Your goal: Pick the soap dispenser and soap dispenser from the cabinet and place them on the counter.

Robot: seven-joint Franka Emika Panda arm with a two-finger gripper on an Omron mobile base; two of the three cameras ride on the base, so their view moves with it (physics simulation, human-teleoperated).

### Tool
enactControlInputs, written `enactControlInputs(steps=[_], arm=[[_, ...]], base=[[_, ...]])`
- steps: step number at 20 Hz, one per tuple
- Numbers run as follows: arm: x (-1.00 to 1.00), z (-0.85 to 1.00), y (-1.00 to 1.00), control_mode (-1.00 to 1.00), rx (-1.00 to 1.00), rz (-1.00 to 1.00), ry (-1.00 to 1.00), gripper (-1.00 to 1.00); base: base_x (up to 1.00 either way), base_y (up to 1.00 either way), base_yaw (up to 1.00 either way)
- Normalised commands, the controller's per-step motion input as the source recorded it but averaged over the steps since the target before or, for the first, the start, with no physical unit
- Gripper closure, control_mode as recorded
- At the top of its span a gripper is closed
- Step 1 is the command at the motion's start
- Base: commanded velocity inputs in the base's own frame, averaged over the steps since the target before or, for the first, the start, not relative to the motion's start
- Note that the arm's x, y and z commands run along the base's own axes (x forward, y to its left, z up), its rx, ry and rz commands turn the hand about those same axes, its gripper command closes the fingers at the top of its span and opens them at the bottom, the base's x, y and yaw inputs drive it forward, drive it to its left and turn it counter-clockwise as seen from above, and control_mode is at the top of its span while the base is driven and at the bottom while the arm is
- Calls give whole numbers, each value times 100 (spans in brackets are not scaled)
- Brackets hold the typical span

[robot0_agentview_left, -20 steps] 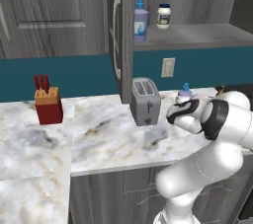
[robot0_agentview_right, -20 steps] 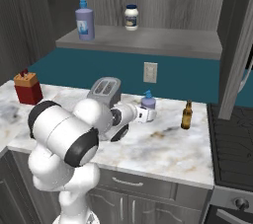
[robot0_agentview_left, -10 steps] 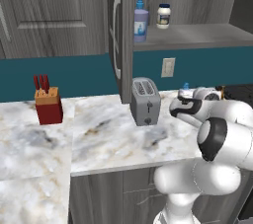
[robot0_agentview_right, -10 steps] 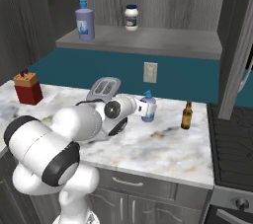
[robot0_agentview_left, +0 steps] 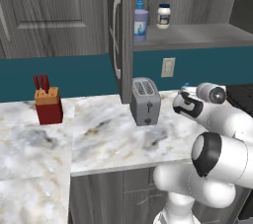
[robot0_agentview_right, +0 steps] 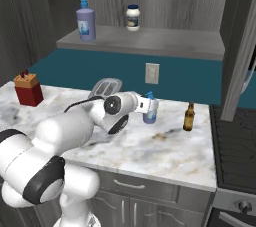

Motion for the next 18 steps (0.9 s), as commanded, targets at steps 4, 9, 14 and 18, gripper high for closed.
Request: enactControlInputs(steps=[4, 9, 14, 18], arm=[[-24, 15, 0, -100, -6, 0, 5, -100], [-20, 22, 2, -100, -8, 1, 7, -100], [-19, 22, 0, -100, -6, 3, 6, -100], [-24, 18, -4, -100, -2, 4, 2, -100]], base=[[0, 0, 0], [0, 0, 0], [0, 0, 0], [0, 0, 0]])
